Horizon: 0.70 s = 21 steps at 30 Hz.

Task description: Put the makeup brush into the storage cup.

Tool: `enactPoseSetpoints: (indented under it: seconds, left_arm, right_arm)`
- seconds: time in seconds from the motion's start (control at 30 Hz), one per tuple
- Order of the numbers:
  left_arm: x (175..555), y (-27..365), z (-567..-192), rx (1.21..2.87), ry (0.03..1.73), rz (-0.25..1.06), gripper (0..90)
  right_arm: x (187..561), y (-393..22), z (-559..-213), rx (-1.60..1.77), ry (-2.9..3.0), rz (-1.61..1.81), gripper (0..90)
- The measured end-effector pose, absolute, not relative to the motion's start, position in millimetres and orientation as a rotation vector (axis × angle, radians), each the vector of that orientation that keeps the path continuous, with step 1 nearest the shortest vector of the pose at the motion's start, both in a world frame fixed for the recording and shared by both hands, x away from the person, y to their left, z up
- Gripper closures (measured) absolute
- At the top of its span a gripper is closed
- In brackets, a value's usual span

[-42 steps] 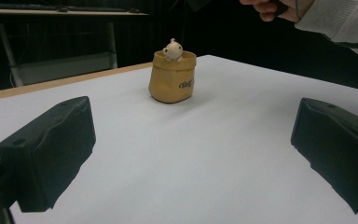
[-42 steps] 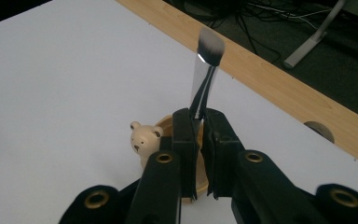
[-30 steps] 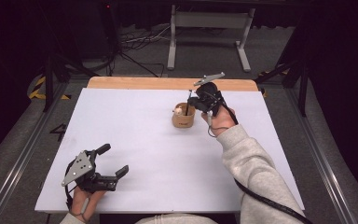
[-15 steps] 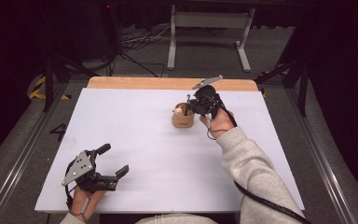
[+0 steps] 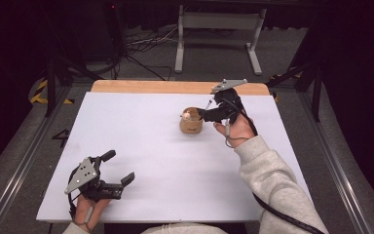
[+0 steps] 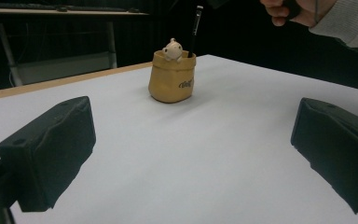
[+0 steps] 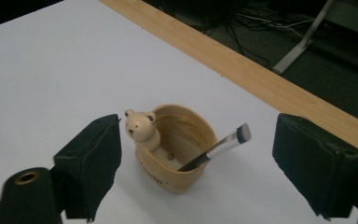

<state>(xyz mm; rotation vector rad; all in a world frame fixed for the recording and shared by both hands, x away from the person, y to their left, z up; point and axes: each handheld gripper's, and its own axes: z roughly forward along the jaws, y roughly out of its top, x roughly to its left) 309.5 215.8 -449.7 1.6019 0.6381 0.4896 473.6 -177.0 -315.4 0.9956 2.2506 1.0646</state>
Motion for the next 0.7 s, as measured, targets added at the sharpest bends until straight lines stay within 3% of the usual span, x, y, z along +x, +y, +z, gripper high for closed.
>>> enactPoseSetpoints:
  seconds: [0.47,0.7]
  left_arm:
    - [309,216,-449,1.597,0.640,0.495,0.5]
    - [308,217,-448,1.602,0.637,0.503,0.5]
  right_arm:
    - [430,-204,-302,0.831,2.258,1.164,0.1]
    - [407,-221,-306,0.739,2.235,1.254,0.0]
